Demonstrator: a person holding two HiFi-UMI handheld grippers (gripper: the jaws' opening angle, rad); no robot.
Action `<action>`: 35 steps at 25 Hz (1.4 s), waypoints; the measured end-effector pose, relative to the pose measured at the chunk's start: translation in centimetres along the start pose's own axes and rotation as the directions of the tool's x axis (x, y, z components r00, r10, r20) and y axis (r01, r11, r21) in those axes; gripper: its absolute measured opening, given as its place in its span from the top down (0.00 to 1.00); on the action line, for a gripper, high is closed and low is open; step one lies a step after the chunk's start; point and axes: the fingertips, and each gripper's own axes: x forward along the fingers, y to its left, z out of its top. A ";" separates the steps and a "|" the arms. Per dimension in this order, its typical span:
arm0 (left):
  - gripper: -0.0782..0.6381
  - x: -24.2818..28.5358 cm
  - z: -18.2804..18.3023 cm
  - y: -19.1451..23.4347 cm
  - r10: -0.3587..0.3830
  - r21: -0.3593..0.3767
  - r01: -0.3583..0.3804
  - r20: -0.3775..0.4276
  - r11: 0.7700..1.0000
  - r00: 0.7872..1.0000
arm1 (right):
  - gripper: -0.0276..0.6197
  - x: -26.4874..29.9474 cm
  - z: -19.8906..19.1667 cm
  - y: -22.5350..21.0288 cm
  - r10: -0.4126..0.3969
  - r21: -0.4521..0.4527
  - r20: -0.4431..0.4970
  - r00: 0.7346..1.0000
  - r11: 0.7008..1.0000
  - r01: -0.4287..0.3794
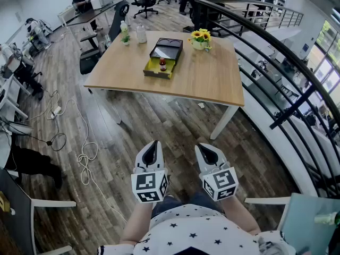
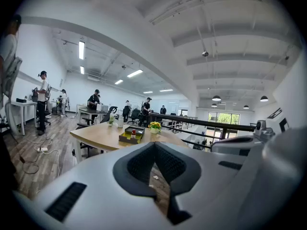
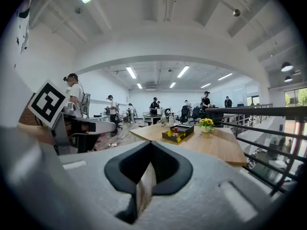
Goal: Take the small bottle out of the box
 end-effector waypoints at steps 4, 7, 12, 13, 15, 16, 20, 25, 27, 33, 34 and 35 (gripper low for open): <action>0.89 -2.7 0.4 -0.2 0.024 0.005 -0.024 0.004 1.000 1.000 | 0.95 -1.8 -0.1 2.5 0.053 -0.003 -0.013 0.999 0.999 -0.053; 0.89 -4.0 0.8 -0.5 0.034 0.009 -0.034 0.007 0.999 0.999 | 0.95 -2.7 0.4 3.2 0.059 -0.011 -0.006 0.998 0.998 -0.059; 0.89 -4.9 0.6 0.0 0.040 0.016 -0.040 -0.006 0.999 0.999 | 0.95 -2.7 0.5 4.4 0.067 -0.007 0.005 0.998 0.998 -0.067; 0.89 -5.0 0.5 0.3 0.042 0.017 -0.042 -0.009 0.999 0.999 | 0.95 -2.6 0.5 4.6 0.070 -0.003 0.010 0.998 0.998 -0.070; 0.89 -5.0 0.5 0.7 0.042 0.019 -0.042 -0.011 0.999 0.999 | 0.95 -2.3 0.6 4.9 0.069 0.003 0.015 0.998 0.998 -0.069; 0.89 -5.0 0.5 0.9 0.040 0.023 -0.040 -0.012 0.999 0.999 | 0.95 -2.2 0.6 5.0 0.065 0.004 0.014 0.998 0.998 -0.065; 0.88 -5.2 0.5 1.7 0.019 0.027 -0.018 -0.017 0.999 1.000 | 0.95 -1.6 0.9 5.5 0.051 0.011 0.012 0.999 0.999 -0.051; 0.86 -5.3 0.4 3.2 -0.013 0.018 0.013 -0.018 1.000 1.000 | 0.92 -0.7 0.6 6.9 0.047 0.013 0.006 0.999 0.999 -0.047; 0.82 -5.2 0.4 3.7 -0.029 0.016 0.030 -0.018 0.999 0.999 | 0.91 -0.3 0.6 7.4 0.043 0.014 0.005 0.999 0.999 -0.044; 0.74 -4.7 0.6 4.8 -0.071 0.023 0.071 -0.016 0.997 0.997 | 0.84 0.9 0.3 8.2 0.036 0.025 0.001 0.999 0.999 -0.036; 0.72 -4.7 0.6 4.9 -0.076 0.023 0.076 -0.017 0.997 0.997 | 0.82 1.0 0.4 8.4 0.036 0.026 0.000 0.999 0.999 -0.036; 0.71 -4.8 0.6 4.9 -0.080 0.023 0.080 -0.019 0.997 0.997 | 0.80 1.0 0.4 8.5 0.037 0.027 -0.004 0.999 0.999 -0.037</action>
